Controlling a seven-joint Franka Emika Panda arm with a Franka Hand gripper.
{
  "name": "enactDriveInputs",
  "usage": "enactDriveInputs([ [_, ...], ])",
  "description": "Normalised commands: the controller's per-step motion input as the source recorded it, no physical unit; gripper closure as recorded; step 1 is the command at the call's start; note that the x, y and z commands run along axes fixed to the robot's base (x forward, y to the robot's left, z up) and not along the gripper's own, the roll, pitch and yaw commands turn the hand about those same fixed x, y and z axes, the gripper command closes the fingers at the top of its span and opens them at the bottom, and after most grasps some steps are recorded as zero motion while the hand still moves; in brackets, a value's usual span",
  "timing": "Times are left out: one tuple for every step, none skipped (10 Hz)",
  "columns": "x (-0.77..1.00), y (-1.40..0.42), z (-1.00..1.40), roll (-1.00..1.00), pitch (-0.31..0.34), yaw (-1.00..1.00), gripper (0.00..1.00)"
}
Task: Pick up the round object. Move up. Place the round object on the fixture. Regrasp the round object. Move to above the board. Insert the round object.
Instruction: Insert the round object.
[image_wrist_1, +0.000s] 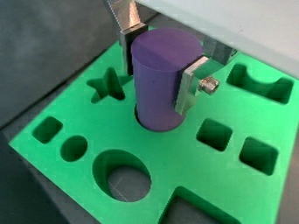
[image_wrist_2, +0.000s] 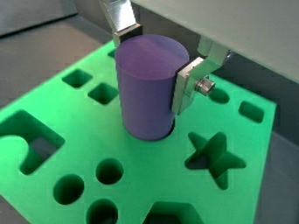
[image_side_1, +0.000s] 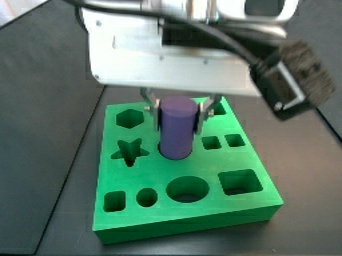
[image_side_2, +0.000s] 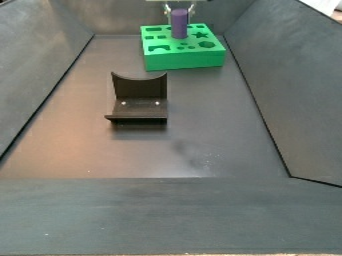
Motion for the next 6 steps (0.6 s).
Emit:
enactDriveInputs([
  [0.05, -0.07, -0.74, 0.25, -0.114, 0.04, 1.00],
  [0.03, -0.07, -0.73, 0.25, -0.114, 0.06, 1.00],
  [-0.06, -0.05, -0.63, 0.31, -0.156, 0.09, 1.00],
  [0.00, 0.00, 0.00, 0.00, -0.006, 0.00, 1.00],
  [0.00, 0.00, 0.00, 0.00, -0.010, 0.00, 1.00],
  [0.00, 0.00, 0.00, 0.00, 0.000, 0.00, 1.00],
])
